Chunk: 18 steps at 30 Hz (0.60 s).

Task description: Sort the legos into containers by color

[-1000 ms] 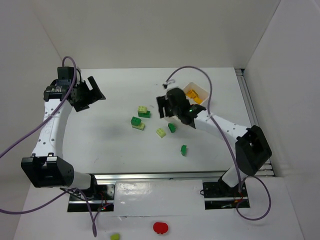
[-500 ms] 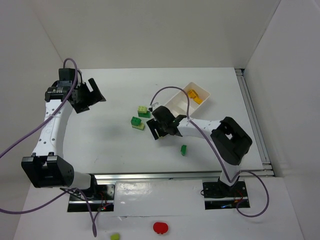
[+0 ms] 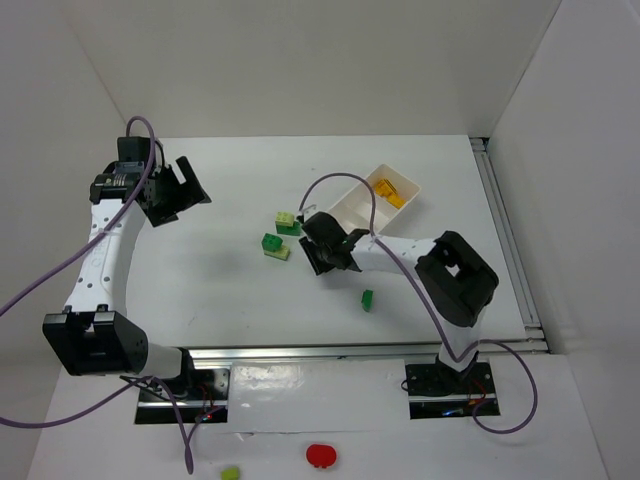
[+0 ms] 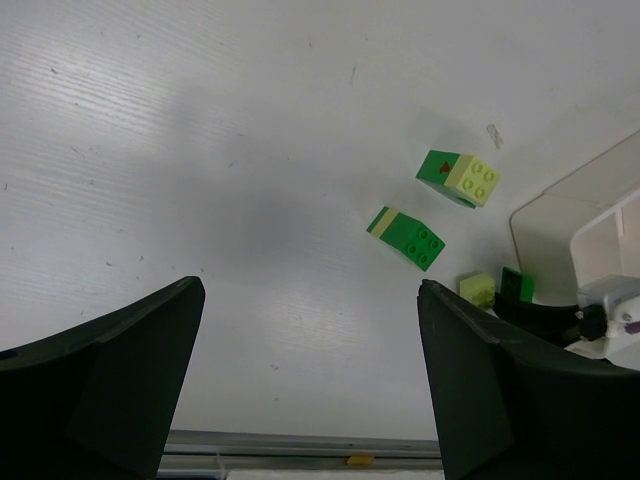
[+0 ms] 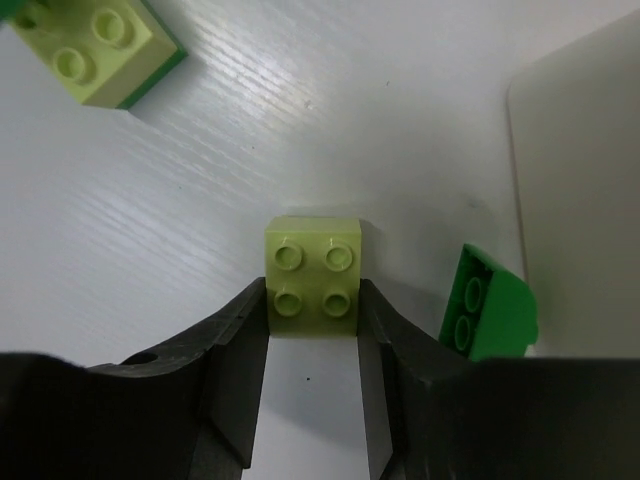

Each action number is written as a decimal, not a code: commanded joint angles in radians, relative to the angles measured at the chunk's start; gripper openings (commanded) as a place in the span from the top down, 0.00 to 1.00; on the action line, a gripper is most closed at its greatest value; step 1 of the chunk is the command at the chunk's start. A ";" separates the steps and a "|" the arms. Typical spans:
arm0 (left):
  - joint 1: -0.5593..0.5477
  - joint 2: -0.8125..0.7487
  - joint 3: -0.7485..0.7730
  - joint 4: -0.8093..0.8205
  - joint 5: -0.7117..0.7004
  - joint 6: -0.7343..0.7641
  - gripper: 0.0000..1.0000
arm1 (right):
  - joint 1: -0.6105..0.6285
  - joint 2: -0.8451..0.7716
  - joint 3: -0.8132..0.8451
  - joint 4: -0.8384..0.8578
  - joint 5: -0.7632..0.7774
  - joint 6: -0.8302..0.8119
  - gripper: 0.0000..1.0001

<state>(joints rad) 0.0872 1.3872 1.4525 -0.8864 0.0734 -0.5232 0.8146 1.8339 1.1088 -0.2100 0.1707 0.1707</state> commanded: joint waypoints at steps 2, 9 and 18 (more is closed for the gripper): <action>-0.003 -0.019 -0.010 0.017 0.000 0.019 0.03 | -0.038 -0.197 0.069 0.014 0.041 0.016 0.69; -0.003 -0.010 -0.020 0.036 0.020 0.009 0.03 | -0.253 -0.202 0.192 -0.064 0.133 0.159 0.69; -0.003 -0.001 -0.001 0.037 0.020 0.009 0.03 | -0.422 -0.062 0.235 -0.052 0.084 0.220 0.61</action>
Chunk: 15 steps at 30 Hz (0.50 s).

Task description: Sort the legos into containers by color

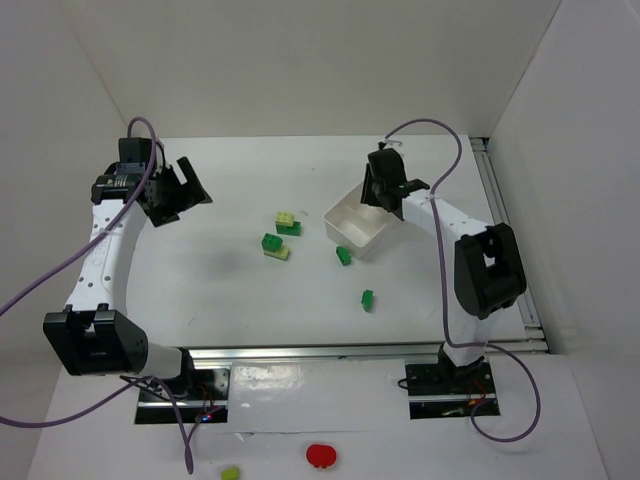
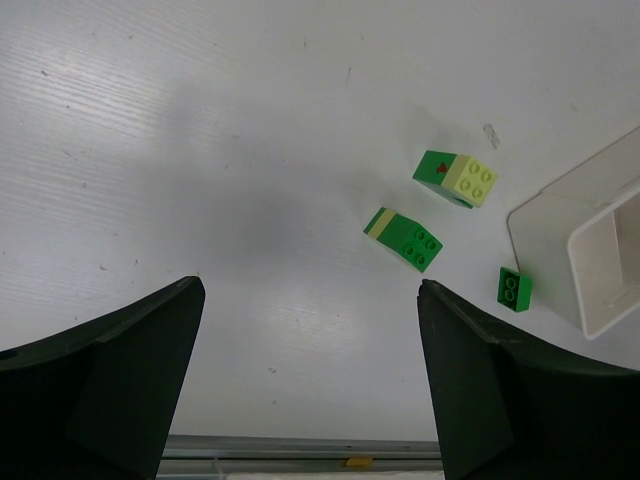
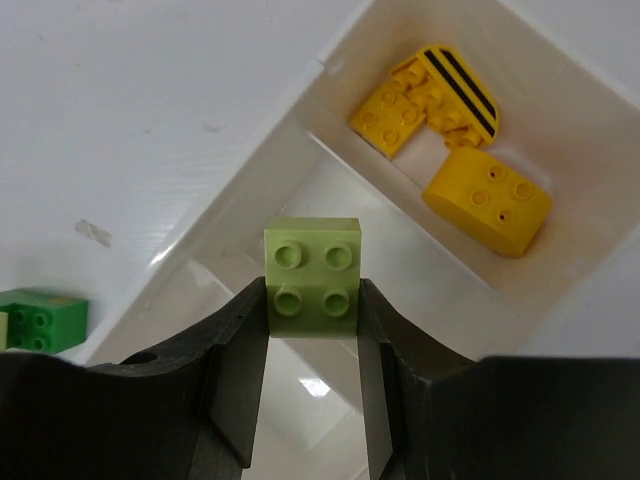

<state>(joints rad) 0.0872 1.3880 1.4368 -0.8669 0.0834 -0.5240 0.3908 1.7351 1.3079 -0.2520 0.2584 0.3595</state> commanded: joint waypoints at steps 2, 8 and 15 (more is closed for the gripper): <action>-0.003 -0.001 0.023 0.017 0.010 0.010 0.03 | -0.007 0.049 0.045 0.000 -0.004 0.042 0.58; -0.003 0.008 0.024 0.017 0.010 0.010 0.03 | -0.017 0.072 0.065 0.011 0.005 0.042 0.36; -0.003 0.008 0.033 0.017 0.010 0.010 0.03 | 0.022 0.009 0.028 0.011 0.077 -0.002 0.24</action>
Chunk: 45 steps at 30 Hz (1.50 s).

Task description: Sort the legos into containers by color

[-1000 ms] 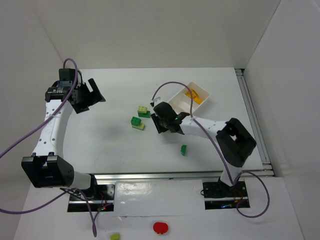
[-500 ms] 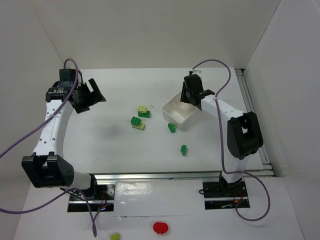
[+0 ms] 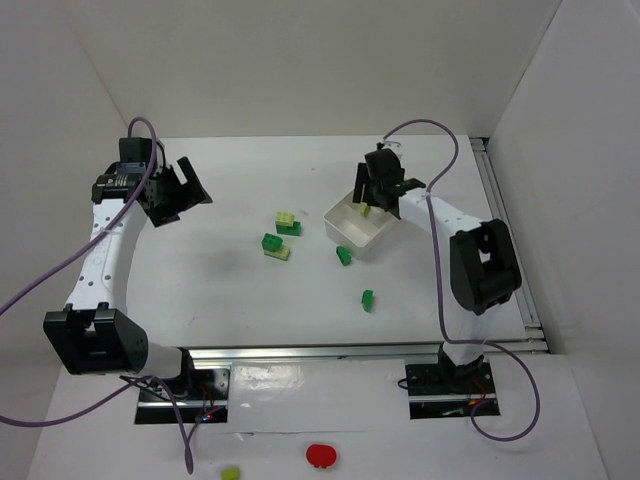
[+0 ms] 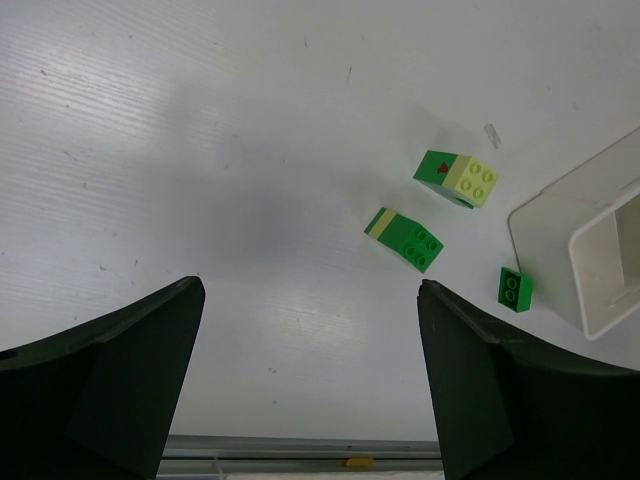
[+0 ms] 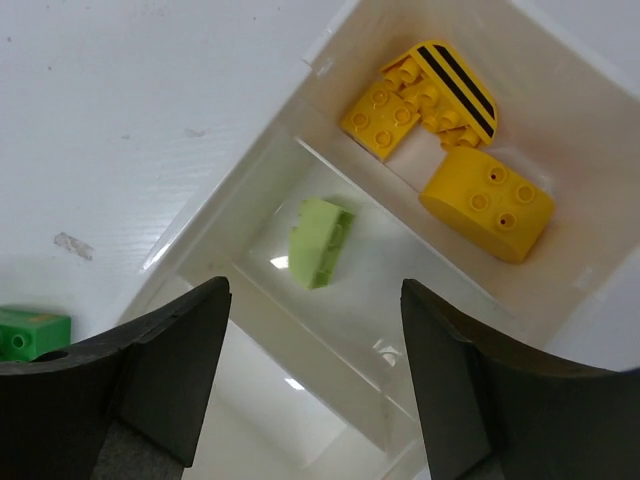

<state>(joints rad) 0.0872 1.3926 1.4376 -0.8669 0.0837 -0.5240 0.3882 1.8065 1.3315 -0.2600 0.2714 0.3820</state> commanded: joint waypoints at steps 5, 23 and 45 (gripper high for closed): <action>-0.003 0.013 0.032 0.017 0.019 0.010 0.03 | 0.061 -0.178 -0.113 0.031 0.074 -0.043 0.39; -0.003 0.022 0.014 0.026 0.019 0.019 0.03 | 0.371 -0.681 -0.650 -0.226 0.105 0.397 0.12; -0.003 0.011 0.004 0.026 0.019 0.028 0.03 | 0.417 -0.582 -0.515 -0.260 0.175 0.339 0.83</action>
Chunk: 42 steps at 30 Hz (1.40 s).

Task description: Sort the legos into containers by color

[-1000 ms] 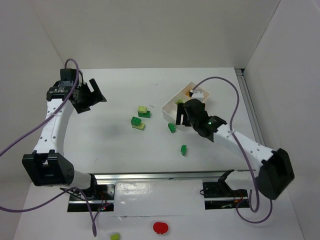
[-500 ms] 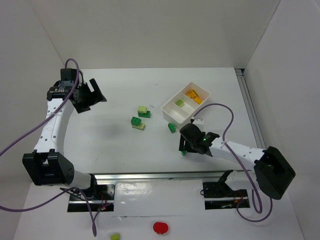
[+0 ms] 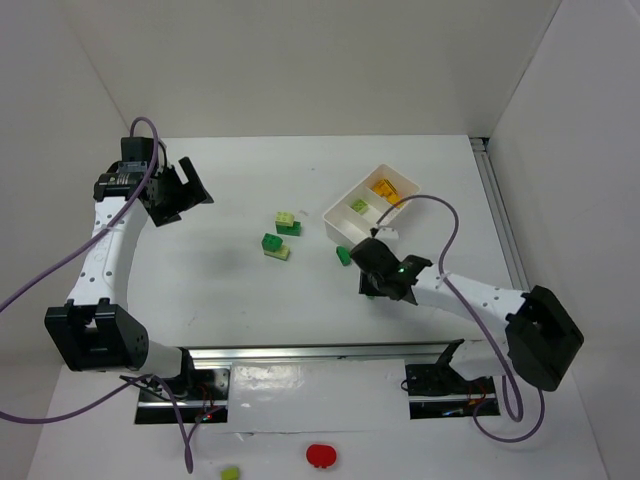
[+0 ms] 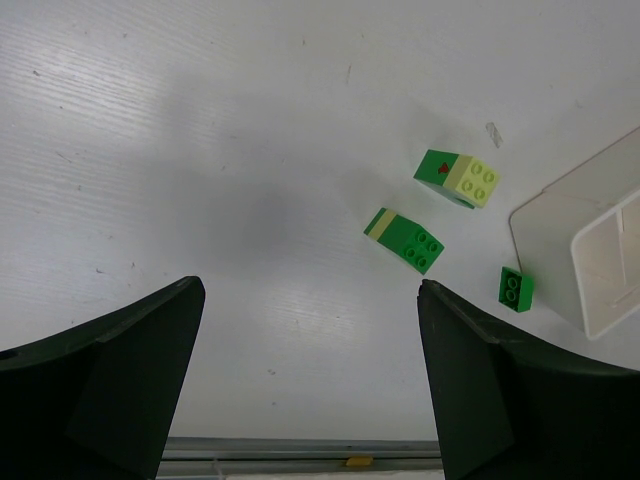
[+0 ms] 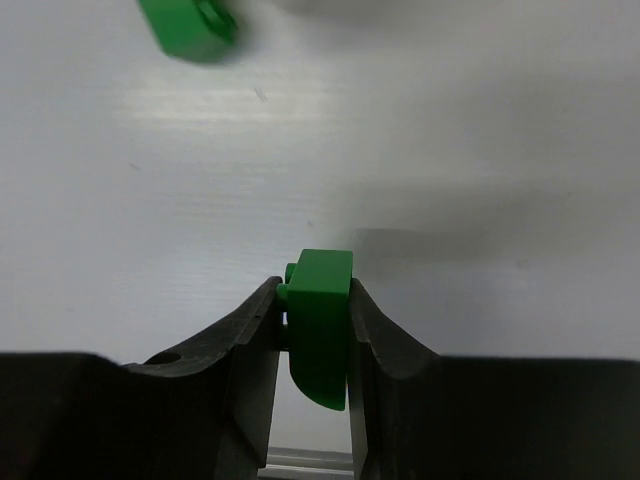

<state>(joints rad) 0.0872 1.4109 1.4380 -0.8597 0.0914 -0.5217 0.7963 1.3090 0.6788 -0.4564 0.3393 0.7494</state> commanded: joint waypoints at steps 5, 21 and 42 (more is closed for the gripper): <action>-0.003 -0.007 0.004 0.028 0.011 0.026 0.03 | -0.103 -0.051 0.321 -0.031 0.130 -0.201 0.83; -0.003 -0.027 -0.027 0.028 0.031 0.017 0.03 | -0.284 0.398 0.643 0.234 -0.088 -0.375 0.63; -0.003 0.003 0.001 0.028 0.022 0.017 0.03 | 0.007 0.111 0.274 0.163 -0.039 -0.357 0.33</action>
<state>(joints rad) 0.0872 1.4105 1.4025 -0.8448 0.1097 -0.5224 0.7826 1.4273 1.0088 -0.2665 0.2981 0.3569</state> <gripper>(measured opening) 0.970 0.650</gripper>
